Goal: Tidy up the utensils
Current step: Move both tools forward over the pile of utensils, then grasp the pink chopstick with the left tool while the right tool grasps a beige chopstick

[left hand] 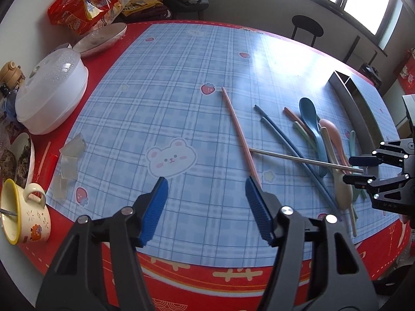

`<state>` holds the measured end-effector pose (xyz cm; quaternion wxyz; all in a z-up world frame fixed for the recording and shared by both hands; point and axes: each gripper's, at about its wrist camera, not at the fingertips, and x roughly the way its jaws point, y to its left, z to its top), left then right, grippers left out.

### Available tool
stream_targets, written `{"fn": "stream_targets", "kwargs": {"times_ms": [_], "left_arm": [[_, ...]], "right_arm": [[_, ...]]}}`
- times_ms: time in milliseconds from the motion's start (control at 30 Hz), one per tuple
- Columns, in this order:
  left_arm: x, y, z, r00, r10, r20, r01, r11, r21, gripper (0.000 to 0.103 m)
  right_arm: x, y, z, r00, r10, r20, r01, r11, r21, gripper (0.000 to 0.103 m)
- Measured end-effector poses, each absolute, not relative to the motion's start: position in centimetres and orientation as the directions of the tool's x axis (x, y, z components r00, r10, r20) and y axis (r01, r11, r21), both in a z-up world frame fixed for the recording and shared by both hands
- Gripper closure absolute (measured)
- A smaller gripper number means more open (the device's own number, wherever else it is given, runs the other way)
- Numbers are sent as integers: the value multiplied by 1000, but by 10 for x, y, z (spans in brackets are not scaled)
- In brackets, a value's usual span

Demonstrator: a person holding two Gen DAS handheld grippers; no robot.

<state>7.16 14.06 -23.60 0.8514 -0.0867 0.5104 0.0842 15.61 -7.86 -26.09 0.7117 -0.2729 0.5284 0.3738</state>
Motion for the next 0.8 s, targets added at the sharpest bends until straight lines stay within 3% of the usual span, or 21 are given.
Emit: {"fn": "stream_targets", "kwargs": {"times_ms": [267, 633, 800], "left_arm": [[70, 154, -249, 444, 17, -896, -226, 970, -93, 41], [64, 162, -253, 444, 15, -896, -220, 971, -93, 42], [65, 162, -254, 441, 13, -898, -213, 973, -91, 42]], "right_arm": [[165, -60, -272, 149, 200, -968, -828, 561, -12, 90], [162, -40, -288, 154, 96, -983, -859, 506, -85, 90], [169, -40, -289, 131, 116, -985, -835, 549, -46, 93]]}}
